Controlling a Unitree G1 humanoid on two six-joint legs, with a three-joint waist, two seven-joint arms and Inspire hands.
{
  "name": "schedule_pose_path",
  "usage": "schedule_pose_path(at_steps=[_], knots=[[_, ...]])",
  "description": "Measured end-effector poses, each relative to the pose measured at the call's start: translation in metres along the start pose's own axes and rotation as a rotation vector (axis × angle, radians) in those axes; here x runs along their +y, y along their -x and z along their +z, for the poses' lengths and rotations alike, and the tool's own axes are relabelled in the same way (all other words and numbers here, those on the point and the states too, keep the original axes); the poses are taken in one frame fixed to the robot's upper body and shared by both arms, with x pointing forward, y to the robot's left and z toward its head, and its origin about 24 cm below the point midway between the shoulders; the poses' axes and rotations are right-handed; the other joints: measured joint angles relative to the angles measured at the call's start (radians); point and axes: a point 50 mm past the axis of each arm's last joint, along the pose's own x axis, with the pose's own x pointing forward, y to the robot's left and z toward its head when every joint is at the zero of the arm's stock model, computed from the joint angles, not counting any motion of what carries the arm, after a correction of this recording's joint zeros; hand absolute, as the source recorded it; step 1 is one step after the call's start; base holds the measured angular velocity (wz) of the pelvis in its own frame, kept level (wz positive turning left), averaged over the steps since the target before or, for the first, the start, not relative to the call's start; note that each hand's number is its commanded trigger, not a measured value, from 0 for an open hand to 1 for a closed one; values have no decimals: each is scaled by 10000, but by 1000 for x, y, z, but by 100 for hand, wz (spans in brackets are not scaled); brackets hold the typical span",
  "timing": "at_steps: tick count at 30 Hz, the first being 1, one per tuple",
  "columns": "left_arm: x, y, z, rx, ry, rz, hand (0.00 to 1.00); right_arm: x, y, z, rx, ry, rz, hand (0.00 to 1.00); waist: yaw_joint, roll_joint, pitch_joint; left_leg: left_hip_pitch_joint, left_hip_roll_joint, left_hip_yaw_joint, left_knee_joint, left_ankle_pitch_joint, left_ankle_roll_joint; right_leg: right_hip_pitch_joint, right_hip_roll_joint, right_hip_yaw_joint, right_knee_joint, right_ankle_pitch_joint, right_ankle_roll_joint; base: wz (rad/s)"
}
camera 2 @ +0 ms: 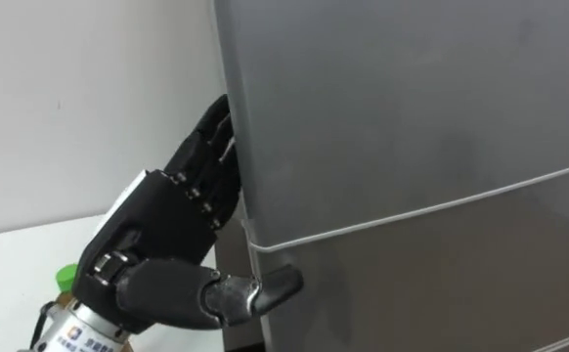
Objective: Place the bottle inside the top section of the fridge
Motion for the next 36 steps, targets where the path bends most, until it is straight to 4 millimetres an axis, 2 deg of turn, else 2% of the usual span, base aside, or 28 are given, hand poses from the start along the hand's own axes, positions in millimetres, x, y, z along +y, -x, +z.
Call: schedule_pose_path(at_steps=[7, 8, 9, 10, 11, 12, 16, 18, 20, 27, 30, 32, 34, 35, 36], knots=[[-2, 0, 0, 43, -104, -552, 0, -1, 0, 0, 31, 27, 4, 0, -4, 23, -41, -87, 0, 1, 9, 1, 1, -35, 15, -7, -76, 16, 3, 0], [-2, 0, 0, 50, -97, -643, 9, -1, 0, 0, 30, 44, 11, 0, -3, 24, -41, -87, 4, 1, 8, 1, 1, -33, 13, -14, -67, 17, 2, 0], [-2, 0, 0, 49, -104, -672, 51, -1, 0, 0, 31, 45, 9, 0, -1, 36, -48, -87, 15, 0, 8, 2, 0, -31, 12, -16, -67, 17, 2, 0], [-3, 0, 0, 51, -123, -724, 64, -1, 0, 0, 33, 47, 4, 0, 5, 36, -48, -86, 26, -1, 5, 2, 0, -29, 11, -16, -64, 19, 2, 0], [-3, 0, 0, 54, -137, -743, 98, -1, 0, 0, 35, 49, 2, 0, 17, 36, -48, -83, 30, -1, 2, 2, 0, -25, 10, -17, -59, 20, 1, 0], [-3, 0, 0, 63, -128, -751, 100, -1, 0, 0, 37, 61, 2, 0, 25, 26, -41, -78, 26, -2, 0, 2, 0, -13, 9, -16, -59, 21, 1, 0], [5, 1, -2, 67, -68, -303, 100, -2, 0, 1, 111, 154, -2, 0, 86, 51, -36, -6, 17, 14, -48, 1, 0, 66, -2, -9, -89, 30, 16, 1], [5, 1, -2, 66, -43, -242, 100, -2, 0, 2, 118, 231, 4, 0, 84, 85, -7, -11, 13, 14, -64, 1, 1, 117, -12, -19, -115, 42, 37, 3], [1, 1, -6, 204, 150, -503, 100, -3, 0, 4, 106, 293, -4, 0, 87, 116, 45, -21, -19, 15, -63, 1, 1, 137, -27, -29, -119, 54, 57, 2], [-11, 0, -11, 324, 483, -1232, 100, -3, 0, 6, 123, 410, -14, 0, 128, 159, 71, -39, -25, 68, -56, -1, 29, 143, -71, -25, -106, 97, 125, 2], [-14, -2, -18, 836, 614, -1401, 98, -6, 0, 7, 67, 226, -64, 0, 6, 265, 66, -156, -4, 71, -63, -27, 90, 59, -50, -19, -87, 114, 121, 0], [-19, -2, -22, 1022, 715, -1702, 89, -6, 0, 8, 31, 0, -80, 0, -141, 368, 53, -152, 11, 79, -89, -16, 105, 32, -32, -9, -75, 117, 113, 0], [-24, -3, -22, 1007, 749, -2132, 61, -6, 0, 7, 41, -124, -72, 0, -158, 373, 49, -139, -5, 108, -82, -14, 101, 17, -4, 16, -87, 126, 97, -5], [-27, -3, -23, 1103, 775, -2400, 27, -6, 0, 7, 36, -139, -53, 0, -164, 371, 49, -140, -18, 118, -77, -9, 93, -33, 1, 18, -119, 130, 85, -4], [-28, -3, -24, 1185, 799, -2508, 6, -6, 0, 7, 34, -175, -47, 0, -171, 370, 49, -136, -19, 120, -70, -7, 91, -40, 2, 21, -124, 129, 82, 0]])
